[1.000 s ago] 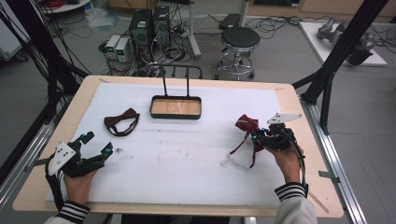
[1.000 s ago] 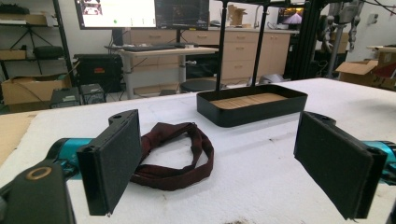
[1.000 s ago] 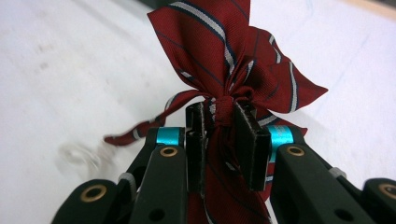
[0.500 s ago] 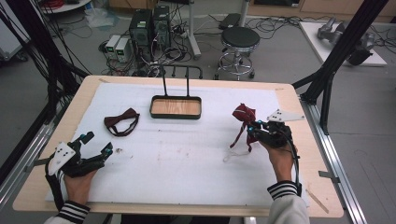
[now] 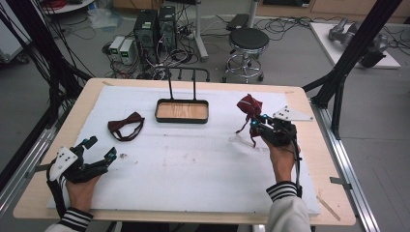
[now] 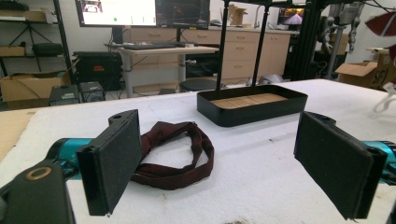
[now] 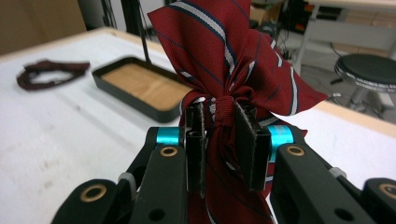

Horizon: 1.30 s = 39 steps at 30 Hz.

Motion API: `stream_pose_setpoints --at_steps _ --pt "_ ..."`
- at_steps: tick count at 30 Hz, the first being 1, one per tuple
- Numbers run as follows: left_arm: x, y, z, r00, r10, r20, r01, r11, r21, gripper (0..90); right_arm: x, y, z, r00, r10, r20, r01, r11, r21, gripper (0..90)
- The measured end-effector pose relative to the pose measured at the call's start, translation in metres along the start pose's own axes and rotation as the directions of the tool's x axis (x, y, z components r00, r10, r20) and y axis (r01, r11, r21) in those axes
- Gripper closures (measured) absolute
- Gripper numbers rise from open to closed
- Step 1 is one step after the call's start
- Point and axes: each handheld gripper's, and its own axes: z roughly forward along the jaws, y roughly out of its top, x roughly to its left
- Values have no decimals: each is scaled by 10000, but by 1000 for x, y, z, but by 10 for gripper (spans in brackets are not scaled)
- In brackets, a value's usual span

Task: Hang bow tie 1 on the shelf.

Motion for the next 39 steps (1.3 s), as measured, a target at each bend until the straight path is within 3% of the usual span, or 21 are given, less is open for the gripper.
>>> stream_pose_setpoints --at_steps 24,32,39 --pt "0 0 0 10000 -3 -1 3 10000 -21 154 21 36 34 9999 104 34 -101 9973 -729 752" --pt "0 0 0 10000 41 5 -41 10000 -31 154 31 49 49 9993 94 371 -58 9953 -966 752" --pt "0 0 0 10000 -7 8 7 10000 -48 154 33 56 60 9992 207 331 -173 9948 -1004 752"
